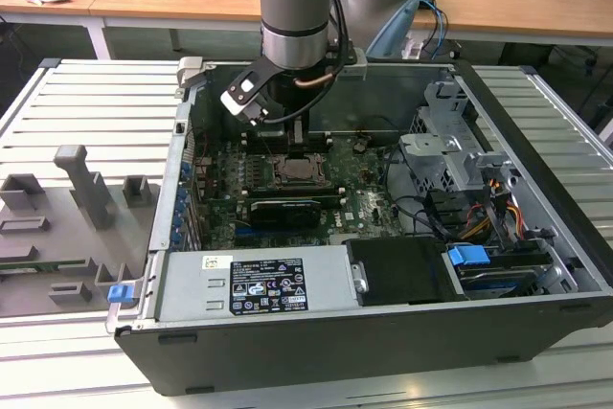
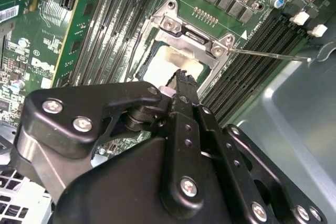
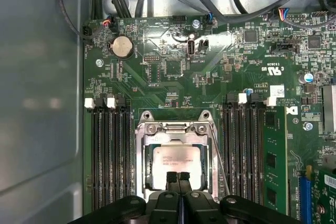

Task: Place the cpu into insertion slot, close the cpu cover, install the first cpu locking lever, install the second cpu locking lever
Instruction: 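Install the first cpu locking lever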

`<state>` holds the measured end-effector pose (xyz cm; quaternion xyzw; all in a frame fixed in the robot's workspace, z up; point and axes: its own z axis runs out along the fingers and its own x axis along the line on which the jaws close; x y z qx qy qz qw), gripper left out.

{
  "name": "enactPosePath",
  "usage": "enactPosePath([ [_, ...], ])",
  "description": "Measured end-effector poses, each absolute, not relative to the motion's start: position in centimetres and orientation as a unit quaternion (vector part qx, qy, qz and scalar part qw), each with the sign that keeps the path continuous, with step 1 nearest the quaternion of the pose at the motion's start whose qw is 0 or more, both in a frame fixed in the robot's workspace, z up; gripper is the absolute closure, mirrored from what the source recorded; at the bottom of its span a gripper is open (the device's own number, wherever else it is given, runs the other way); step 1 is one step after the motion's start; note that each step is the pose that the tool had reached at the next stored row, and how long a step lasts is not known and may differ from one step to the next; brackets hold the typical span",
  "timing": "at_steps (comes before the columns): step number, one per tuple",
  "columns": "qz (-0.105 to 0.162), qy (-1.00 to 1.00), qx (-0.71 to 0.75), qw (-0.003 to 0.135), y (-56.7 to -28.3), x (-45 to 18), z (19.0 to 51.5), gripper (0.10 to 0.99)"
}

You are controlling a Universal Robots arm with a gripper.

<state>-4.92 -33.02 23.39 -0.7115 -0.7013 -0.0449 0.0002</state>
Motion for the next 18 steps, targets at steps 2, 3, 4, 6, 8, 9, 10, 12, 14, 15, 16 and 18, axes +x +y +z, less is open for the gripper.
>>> enactPosePath([
  [2,-0.045,-0.701,-0.711,0.000,-33.0,-4.9,23.5,0.980],
  [3,-0.045,-0.701,-0.711,0.000,-33.0,-4.9,23.5,0.980],
  [4,-0.045,-0.701,-0.711,0.000,-33.0,-4.9,23.6,0.980],
  [6,-0.045,-0.701,-0.711,0.000,-33.0,-4.9,23.9,0.980],
  [8,-0.045,-0.701,-0.711,0.000,-33.0,-4.9,24.1,0.980],
  [9,-0.045,-0.701,-0.711,0.000,-33.0,-4.9,24.2,0.980],
  [10,-0.045,-0.701,-0.711,0.000,-33.0,-4.9,24.3,0.980],
  [12,-0.044,-0.701,-0.711,0.000,-33.0,-4.9,24.6,0.980],
  [14,-0.044,-0.702,-0.711,-0.001,-33.0,-4.9,25.7,0.980],
  [15,-0.042,-0.703,-0.710,-0.002,-33.0,-4.9,25.8,0.980],
  [16,-0.041,-0.705,-0.708,-0.003,-32.9,-4.9,25.9,0.980],
  [18,-0.039,-0.720,-0.693,-0.004,-33.0,-4.9,25.9,0.980],
])
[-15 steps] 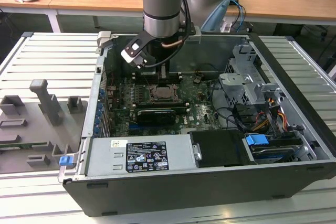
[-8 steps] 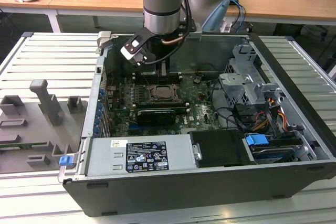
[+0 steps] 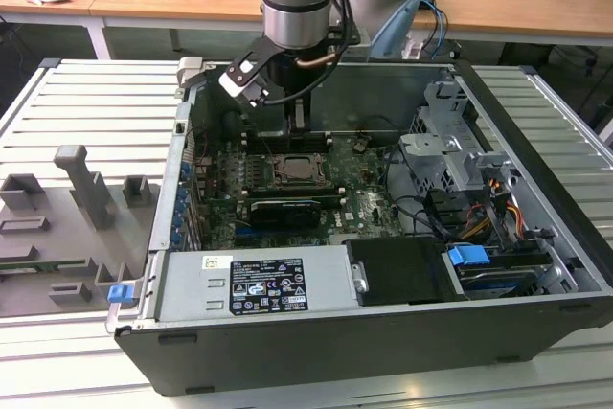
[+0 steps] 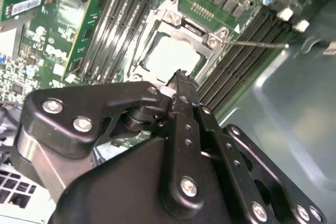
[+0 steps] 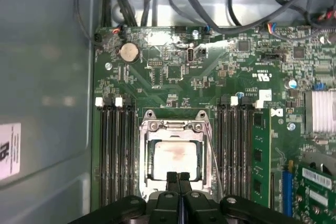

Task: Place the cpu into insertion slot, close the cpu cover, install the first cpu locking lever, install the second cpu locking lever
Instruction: 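Install the first cpu locking lever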

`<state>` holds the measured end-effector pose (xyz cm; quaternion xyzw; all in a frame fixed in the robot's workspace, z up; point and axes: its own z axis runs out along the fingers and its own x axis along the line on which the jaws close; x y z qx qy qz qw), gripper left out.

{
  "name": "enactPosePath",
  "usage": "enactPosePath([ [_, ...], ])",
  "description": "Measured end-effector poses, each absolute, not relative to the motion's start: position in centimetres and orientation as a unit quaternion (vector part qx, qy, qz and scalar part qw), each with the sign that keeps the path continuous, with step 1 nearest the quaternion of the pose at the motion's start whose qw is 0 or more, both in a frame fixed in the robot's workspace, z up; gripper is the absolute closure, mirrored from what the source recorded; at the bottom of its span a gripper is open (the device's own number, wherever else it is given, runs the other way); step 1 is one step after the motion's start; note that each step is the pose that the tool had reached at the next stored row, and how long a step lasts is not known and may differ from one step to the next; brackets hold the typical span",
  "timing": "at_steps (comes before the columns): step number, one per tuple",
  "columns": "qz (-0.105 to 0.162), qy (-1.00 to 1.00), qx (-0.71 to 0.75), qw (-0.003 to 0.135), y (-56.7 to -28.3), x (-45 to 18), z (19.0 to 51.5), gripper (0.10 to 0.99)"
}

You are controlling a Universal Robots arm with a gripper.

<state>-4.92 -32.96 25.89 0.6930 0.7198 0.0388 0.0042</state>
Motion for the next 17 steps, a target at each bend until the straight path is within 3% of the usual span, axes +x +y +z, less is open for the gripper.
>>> enactPosePath([
  [13,0.023,0.807,0.590,0.013,-32.95,-4.92,25.89,0.980],
  [15,0.020,0.807,0.590,0.005,-32.96,-4.93,25.88,0.980],
  [17,0.011,0.807,0.590,-0.014,-32.96,-4.93,25.88,0.980],
])
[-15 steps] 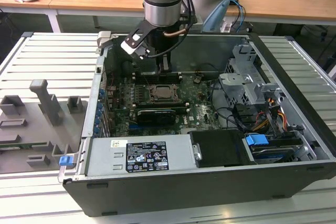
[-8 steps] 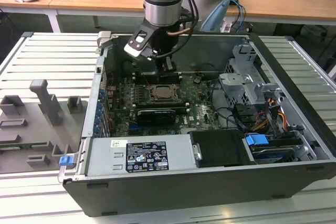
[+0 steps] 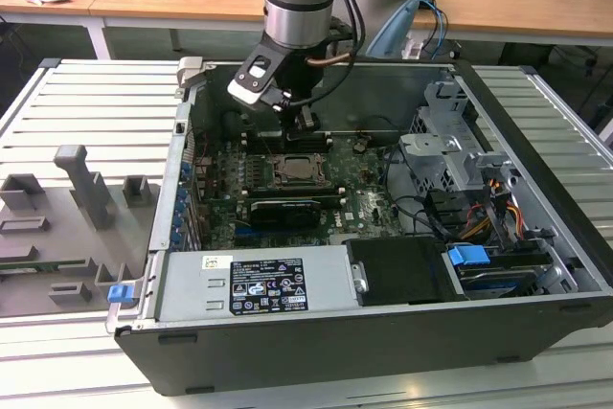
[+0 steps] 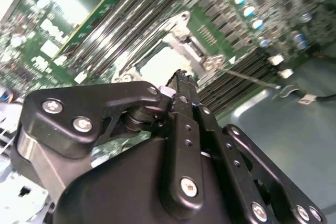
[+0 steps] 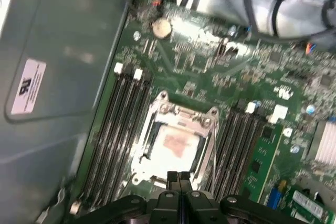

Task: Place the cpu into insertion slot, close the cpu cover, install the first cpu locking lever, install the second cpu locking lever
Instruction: 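Install the first cpu locking lever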

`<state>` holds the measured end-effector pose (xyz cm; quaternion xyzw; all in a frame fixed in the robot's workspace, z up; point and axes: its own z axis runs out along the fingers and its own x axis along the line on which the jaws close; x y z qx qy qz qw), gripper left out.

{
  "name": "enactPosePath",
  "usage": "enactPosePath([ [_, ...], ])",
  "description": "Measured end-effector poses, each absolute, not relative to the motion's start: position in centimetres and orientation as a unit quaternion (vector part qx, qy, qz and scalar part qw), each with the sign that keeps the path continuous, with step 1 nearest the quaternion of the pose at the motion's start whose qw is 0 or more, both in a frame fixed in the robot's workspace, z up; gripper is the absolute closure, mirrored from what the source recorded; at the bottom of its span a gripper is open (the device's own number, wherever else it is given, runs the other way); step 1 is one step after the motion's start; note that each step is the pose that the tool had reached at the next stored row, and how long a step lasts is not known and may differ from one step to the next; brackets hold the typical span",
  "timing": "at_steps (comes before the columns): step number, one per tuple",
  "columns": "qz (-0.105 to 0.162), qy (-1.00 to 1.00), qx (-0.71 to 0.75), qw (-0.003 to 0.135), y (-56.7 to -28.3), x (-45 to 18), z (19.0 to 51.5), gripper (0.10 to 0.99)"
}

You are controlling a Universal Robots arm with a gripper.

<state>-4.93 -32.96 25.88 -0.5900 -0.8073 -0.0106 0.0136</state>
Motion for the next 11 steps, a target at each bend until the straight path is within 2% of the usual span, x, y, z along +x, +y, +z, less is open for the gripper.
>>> enactPosePath([
  [11,-0.011,-0.851,-0.524,0.017,-32.96,-4.93,25.83,0.980],
])
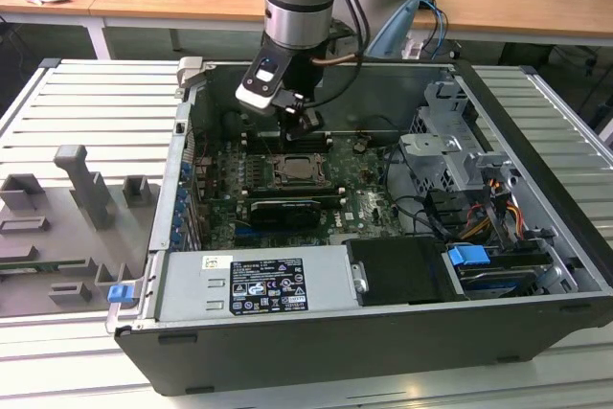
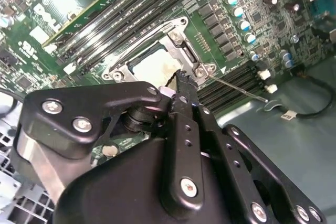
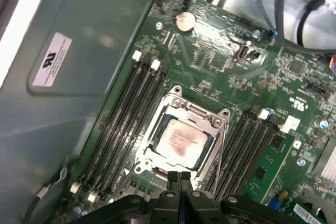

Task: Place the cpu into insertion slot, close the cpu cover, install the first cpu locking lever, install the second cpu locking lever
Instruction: 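Install the first cpu locking lever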

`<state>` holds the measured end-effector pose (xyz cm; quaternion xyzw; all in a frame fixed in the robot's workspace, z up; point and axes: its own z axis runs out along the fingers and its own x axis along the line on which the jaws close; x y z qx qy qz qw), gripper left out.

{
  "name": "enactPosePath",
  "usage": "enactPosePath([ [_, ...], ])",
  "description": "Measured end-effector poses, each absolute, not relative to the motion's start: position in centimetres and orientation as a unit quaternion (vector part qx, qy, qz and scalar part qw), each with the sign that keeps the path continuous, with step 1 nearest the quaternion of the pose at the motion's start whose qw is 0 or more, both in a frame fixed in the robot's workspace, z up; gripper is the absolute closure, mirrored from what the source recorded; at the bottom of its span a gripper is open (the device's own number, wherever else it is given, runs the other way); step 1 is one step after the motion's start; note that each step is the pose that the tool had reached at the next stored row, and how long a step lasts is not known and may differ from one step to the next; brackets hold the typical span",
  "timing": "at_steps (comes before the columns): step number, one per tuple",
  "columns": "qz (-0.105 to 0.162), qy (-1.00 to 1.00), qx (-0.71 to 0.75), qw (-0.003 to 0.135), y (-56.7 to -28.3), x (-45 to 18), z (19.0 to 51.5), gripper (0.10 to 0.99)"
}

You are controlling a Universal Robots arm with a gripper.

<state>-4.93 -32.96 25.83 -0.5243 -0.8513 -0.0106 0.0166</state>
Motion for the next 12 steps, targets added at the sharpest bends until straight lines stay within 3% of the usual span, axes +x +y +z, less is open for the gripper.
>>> enactPosePath([
  [12,-0.010,-0.882,-0.470,0.017,-32.96,-4.93,25.83,0.980],
])
